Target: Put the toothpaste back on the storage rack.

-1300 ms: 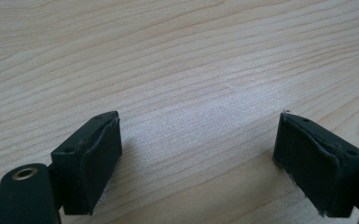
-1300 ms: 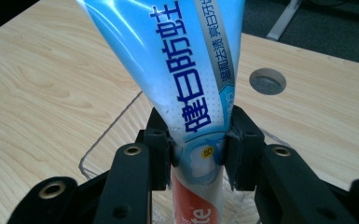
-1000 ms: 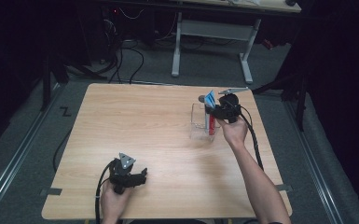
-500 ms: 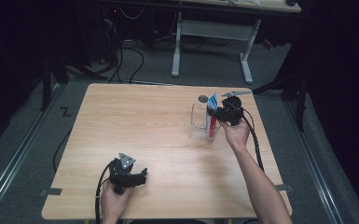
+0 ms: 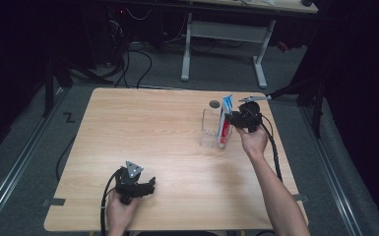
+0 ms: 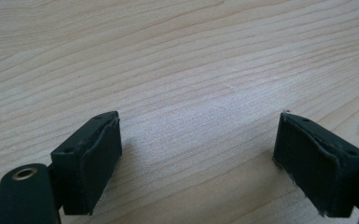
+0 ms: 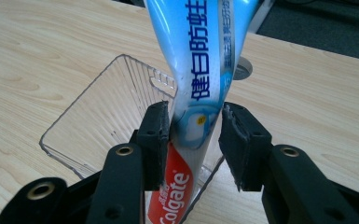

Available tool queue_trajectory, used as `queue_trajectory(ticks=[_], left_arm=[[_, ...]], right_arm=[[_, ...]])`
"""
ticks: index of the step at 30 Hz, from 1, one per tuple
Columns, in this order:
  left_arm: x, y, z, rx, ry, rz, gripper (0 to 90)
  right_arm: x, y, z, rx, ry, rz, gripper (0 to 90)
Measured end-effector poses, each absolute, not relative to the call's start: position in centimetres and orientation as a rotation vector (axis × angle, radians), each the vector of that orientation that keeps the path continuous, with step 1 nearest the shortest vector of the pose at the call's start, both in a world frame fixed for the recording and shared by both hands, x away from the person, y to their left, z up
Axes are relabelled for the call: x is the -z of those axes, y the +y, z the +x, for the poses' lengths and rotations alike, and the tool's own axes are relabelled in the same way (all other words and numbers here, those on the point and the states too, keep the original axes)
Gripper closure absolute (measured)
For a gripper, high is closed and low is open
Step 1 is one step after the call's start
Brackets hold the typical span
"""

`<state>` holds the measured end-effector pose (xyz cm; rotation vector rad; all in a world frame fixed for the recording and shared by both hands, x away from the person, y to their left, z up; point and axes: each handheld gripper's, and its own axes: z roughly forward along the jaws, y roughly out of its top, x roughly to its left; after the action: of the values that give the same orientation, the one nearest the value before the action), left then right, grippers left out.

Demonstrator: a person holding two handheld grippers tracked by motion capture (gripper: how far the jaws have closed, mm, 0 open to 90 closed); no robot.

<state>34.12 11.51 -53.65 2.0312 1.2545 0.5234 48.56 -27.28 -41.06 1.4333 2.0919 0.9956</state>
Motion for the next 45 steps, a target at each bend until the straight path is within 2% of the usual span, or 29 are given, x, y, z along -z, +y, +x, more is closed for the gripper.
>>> queue_trajectory(ticks=[2, 4, 9, 13, 34, 45], left_arm=[[53.6, 11.5, 34.1, -0.523, 1.254, 2.031, 15.4], [53.6, 11.5, 34.1, -0.523, 1.254, 2.031, 15.3], [53.6, 11.5, 34.1, -0.523, 1.255, 2.031, 15.4], [53.6, 11.5, 34.1, -0.523, 1.255, 2.031, 15.3], [53.7, 11.5, 34.1, -0.523, 1.255, 2.031, 15.3], [53.6, 11.5, 34.2, -0.523, 1.256, 2.031, 15.3]], right_arm=[[41.1, -27.2, 48.6, -0.993, 2.092, 1.427, 61.5], [41.2, -27.0, 48.5, -0.985, 2.095, 1.422, 56.8], [40.8, -26.7, 48.2, -0.996, 2.101, 1.376, 51.7], [40.6, -26.6, 47.9, -0.999, 2.108, 1.352, 50.1], [38.5, -27.6, 45.7, -1.099, 2.102, 1.312, 49.1], [37.3, -28.7, 43.4, -1.162, 2.065, 1.292, 51.1]])
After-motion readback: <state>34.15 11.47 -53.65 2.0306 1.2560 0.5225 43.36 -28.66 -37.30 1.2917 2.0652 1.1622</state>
